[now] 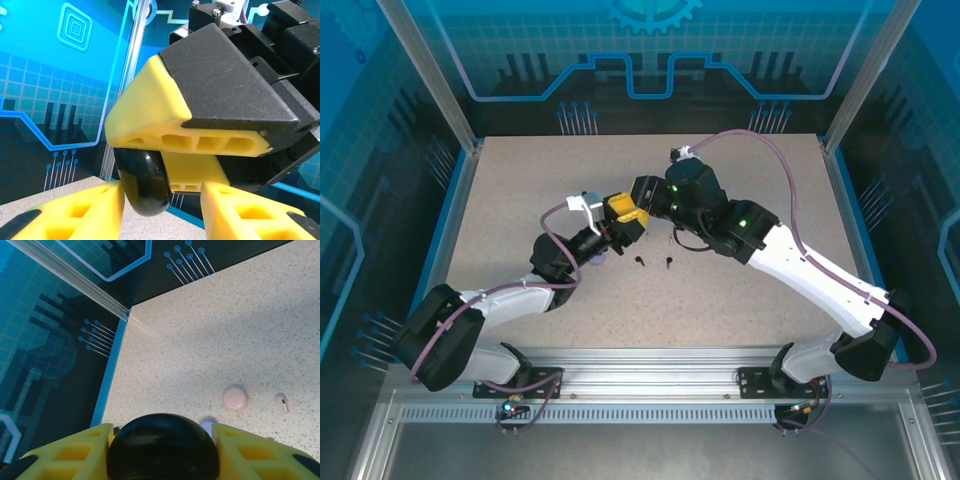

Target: Insert the wireless bluetooth earbuds into the charging case

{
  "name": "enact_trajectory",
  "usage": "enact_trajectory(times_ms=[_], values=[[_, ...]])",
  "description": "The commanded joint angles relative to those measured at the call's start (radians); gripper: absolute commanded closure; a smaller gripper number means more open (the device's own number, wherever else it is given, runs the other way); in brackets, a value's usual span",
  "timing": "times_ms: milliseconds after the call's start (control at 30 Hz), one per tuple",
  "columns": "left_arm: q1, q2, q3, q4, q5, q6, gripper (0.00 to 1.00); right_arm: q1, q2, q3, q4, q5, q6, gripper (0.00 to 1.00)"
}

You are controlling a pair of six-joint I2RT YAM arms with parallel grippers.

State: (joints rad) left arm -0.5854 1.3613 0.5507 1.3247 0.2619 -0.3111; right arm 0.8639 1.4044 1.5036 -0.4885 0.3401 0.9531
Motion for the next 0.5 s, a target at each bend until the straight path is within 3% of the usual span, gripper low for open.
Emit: enact_trajectory(times_ms=[0, 467], values=[[-0.007, 0.013, 0.046, 0.013, 0.004, 0.015, 0.57, 0.013, -0.028, -0.015, 0.025, -0.010, -0.006, 0.54], [-0.008, 0.042, 0.072, 0.015, 0.011, -0.003, 0.68, 0.012, -0.039, -0.037, 0.039, -0.019, -0.004, 0.55]])
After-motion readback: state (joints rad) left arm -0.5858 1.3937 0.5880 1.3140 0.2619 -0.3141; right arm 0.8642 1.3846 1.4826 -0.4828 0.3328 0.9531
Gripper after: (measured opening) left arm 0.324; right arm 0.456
